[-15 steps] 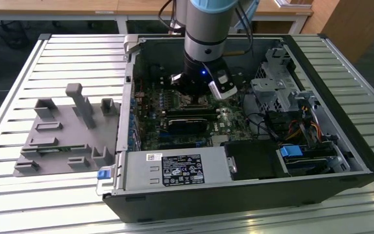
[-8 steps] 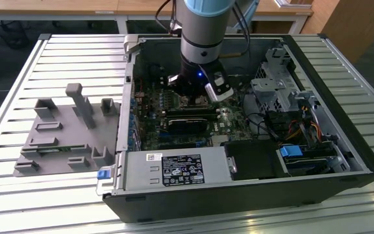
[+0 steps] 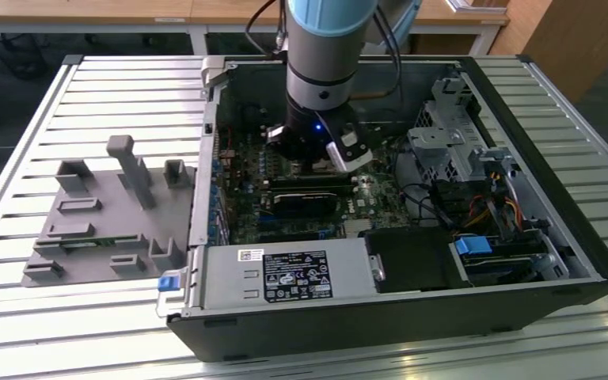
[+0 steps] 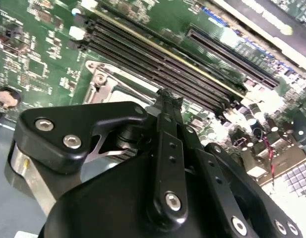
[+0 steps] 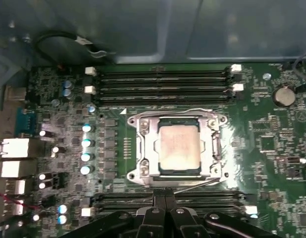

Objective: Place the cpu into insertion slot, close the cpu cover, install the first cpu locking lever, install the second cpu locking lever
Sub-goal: 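Install the second cpu locking lever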

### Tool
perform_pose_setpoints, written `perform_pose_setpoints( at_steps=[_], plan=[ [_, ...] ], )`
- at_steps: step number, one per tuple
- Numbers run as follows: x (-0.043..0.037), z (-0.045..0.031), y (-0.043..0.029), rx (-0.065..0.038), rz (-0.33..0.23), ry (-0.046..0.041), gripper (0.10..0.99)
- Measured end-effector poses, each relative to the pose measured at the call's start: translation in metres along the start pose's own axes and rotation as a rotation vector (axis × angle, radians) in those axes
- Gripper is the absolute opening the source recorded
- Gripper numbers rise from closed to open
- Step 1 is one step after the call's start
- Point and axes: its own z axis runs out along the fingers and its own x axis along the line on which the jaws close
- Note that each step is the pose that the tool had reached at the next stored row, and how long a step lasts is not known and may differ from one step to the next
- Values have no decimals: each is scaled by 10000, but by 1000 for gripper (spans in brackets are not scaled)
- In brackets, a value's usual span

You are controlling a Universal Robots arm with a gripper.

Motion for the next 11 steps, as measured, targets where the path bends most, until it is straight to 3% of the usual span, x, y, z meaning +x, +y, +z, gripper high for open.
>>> perform_pose_setpoints(
  at_steps=[11],
  plan=[
    [57,85,-54,-242,-168,42,106]
  ],
)
